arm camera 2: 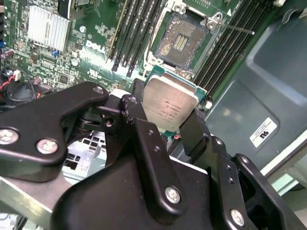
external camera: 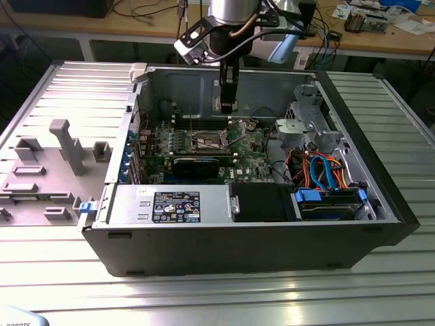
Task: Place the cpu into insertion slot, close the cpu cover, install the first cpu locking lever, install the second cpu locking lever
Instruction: 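Place the cpu into insertion slot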
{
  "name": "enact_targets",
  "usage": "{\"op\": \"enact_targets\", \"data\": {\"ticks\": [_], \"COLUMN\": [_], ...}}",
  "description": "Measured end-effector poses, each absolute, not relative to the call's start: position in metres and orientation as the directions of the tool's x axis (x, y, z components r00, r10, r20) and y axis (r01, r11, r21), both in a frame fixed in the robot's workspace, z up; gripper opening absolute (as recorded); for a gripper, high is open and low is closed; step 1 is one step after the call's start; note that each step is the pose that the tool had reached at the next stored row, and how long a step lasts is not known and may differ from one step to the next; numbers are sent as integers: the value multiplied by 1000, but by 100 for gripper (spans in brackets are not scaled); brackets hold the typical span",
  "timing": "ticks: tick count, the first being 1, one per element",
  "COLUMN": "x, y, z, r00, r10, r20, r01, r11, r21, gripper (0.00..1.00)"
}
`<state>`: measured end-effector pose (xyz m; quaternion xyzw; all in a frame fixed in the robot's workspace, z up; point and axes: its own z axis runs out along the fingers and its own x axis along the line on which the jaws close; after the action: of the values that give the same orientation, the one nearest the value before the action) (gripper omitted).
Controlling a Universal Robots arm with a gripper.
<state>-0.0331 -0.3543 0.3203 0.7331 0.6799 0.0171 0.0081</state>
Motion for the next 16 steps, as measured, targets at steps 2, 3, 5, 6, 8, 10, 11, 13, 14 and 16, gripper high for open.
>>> {"op": "enact_targets", "data": {"ticks": [2, 3, 5, 6, 8, 10, 11, 13, 14, 16], "x": [-33, -33, -34, -34, -36, -36, -36, -36, -36, -36], "y": [-354, -354, -354, -354, -354, -354, -354, -354, -354, -354], "z": [317, 315, 311, 310, 307, 307, 307, 307, 307, 307], "r00": [33, 7, -22, -26, -28, -28, -28, -28, -28, -28], "r10": [999, 1000, 1000, 1000, 1000, 1000, 1000, 1000, 1000, 1000], "r20": [14, 14, 14, 14, 14, 14, 14, 14, 14, 14], "r01": [999, 999, 999, 999, 999, 999, 999, 999, 999, 999], "r11": [-33, -7, 21, 25, 27, 27, 27, 27, 27, 27], "r21": [35, 35, 35, 35, 35, 35, 35, 35, 35, 35], "gripper": [54, 54, 54, 54, 54, 54, 54, 54, 54, 54]}}
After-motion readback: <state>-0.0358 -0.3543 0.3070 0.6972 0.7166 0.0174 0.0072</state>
